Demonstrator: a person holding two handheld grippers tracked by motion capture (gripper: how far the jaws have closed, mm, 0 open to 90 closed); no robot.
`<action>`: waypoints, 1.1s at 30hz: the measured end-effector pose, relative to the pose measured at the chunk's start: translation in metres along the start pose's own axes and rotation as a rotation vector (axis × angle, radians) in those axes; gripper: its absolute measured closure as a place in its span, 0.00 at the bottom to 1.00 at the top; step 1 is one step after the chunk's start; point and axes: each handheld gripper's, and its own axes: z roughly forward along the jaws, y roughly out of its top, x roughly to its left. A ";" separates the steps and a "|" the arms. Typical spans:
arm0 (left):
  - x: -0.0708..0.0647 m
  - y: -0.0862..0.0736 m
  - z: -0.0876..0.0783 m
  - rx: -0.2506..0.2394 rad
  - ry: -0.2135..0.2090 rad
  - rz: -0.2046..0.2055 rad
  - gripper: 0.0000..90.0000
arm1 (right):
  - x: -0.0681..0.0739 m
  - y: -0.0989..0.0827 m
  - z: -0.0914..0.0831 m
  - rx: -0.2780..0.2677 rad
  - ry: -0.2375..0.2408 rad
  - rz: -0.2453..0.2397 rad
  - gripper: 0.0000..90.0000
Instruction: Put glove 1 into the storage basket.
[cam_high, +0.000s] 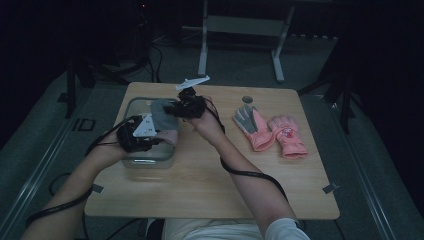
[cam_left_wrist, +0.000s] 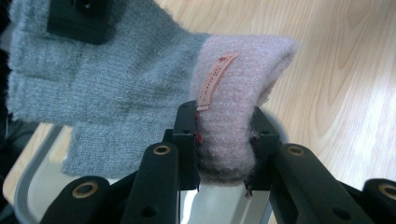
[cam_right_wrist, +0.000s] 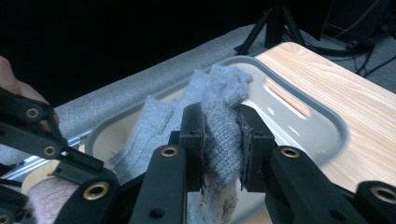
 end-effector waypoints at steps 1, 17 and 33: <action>0.003 -0.004 -0.001 0.007 -0.005 -0.005 0.78 | 0.002 0.001 0.005 -0.001 0.004 0.002 0.83; 0.030 -0.048 0.042 0.065 -0.113 -0.053 0.78 | -0.011 -0.017 0.074 0.069 -0.038 0.050 0.83; 0.044 -0.052 0.086 0.277 -0.206 -0.064 0.77 | -0.033 -0.041 0.096 0.139 -0.050 0.124 0.64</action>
